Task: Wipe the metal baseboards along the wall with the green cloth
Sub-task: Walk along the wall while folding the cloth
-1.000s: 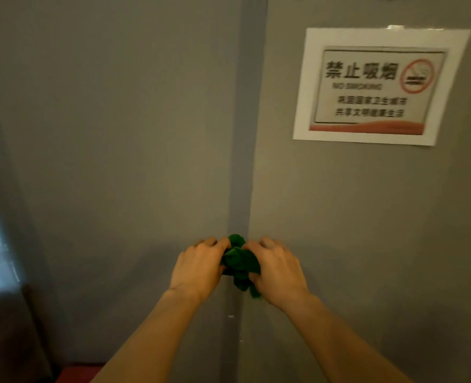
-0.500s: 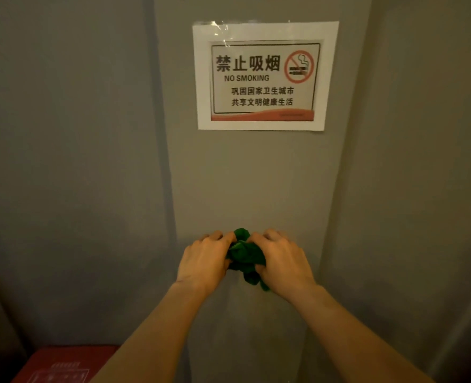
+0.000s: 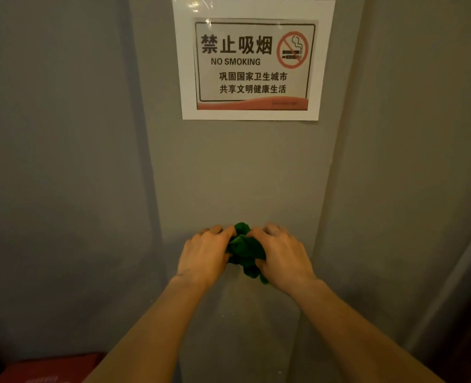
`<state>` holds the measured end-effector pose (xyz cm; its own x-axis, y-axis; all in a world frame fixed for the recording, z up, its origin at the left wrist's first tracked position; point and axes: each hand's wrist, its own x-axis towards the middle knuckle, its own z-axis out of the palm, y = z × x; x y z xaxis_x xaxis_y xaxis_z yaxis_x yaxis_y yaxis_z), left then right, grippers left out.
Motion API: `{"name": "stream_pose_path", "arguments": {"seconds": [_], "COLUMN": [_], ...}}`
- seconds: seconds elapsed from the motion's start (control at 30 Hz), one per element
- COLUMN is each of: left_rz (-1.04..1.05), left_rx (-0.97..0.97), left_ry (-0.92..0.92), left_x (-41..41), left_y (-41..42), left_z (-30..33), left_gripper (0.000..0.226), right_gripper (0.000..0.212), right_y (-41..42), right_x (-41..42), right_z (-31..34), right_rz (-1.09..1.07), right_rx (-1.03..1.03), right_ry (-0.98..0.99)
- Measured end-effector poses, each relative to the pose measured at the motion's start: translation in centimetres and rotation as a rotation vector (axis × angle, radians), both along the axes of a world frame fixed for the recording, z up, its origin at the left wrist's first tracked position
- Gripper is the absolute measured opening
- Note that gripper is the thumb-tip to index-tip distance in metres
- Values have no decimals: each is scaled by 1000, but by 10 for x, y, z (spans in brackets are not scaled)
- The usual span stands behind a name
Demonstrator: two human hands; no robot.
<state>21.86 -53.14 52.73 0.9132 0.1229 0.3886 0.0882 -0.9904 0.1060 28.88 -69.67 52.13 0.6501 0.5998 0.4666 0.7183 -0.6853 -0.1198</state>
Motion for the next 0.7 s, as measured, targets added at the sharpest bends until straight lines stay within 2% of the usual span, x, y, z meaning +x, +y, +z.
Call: {"name": "stream_pose_path", "arguments": {"seconds": [0.2,0.4,0.7], "left_rz": [-24,-14,24], "left_rx": [-18,-33,-92], "left_ry": [21,92,190], "left_x": [9,11,21], "left_y": [22,19,1], "left_z": [-20,-61,-158], "left_gripper": [35,35,38], "right_gripper": [51,51,52], "right_y": [20,20,2], "right_x": [3,5,20], "right_z": [-15,-57,-147], "right_rz": [-29,-31,17], "right_rx": [-21,-59,-128], "right_ry": [23,102,196]}}
